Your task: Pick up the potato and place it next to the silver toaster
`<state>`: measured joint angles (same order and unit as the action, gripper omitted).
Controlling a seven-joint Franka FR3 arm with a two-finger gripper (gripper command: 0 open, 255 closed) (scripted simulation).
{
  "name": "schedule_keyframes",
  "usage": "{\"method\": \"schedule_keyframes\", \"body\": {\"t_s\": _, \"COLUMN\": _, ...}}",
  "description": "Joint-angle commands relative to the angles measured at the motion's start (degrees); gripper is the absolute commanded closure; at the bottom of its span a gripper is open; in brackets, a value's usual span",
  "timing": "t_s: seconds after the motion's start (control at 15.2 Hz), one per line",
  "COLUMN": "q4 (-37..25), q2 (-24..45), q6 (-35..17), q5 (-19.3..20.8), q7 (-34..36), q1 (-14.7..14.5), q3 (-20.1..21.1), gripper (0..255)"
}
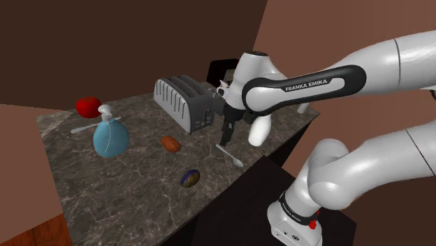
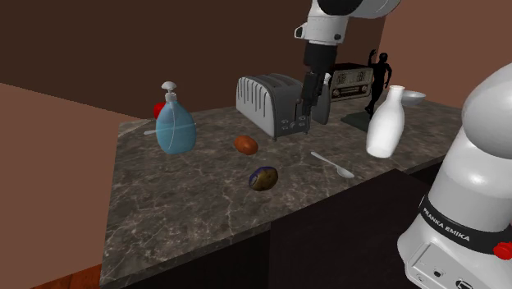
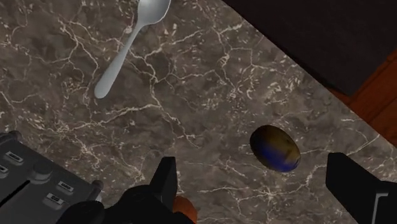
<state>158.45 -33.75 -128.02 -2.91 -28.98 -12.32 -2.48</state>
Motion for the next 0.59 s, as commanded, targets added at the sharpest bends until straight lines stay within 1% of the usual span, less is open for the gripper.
{"method": "schedule_keyframes", "body": {"t_s": 0.0, "q4": 1.25, "q2": 3.51, "q6": -5.48, "q5": -0.96, "q7": -3.30, "q1": -2.04, "q3": -0.46, "gripper": 0}}
{"method": "schedule_keyframes", "body": {"t_s": 0.33, "q4": 2.73, "q2": 13.99, "q6": -18.57, "q5": -4.98, "q7": -12.45, "q1": -8.04, "q3": -1.98, "gripper": 0}}
{"method": "schedule_keyframes", "body": {"t_s": 0.53, "q4": 2.49, "q2": 21.13, "q6": -26.01, "q5": -9.65, "q7": -19.68, "q1": -12.59, "q3": -3.20, "gripper": 0}}
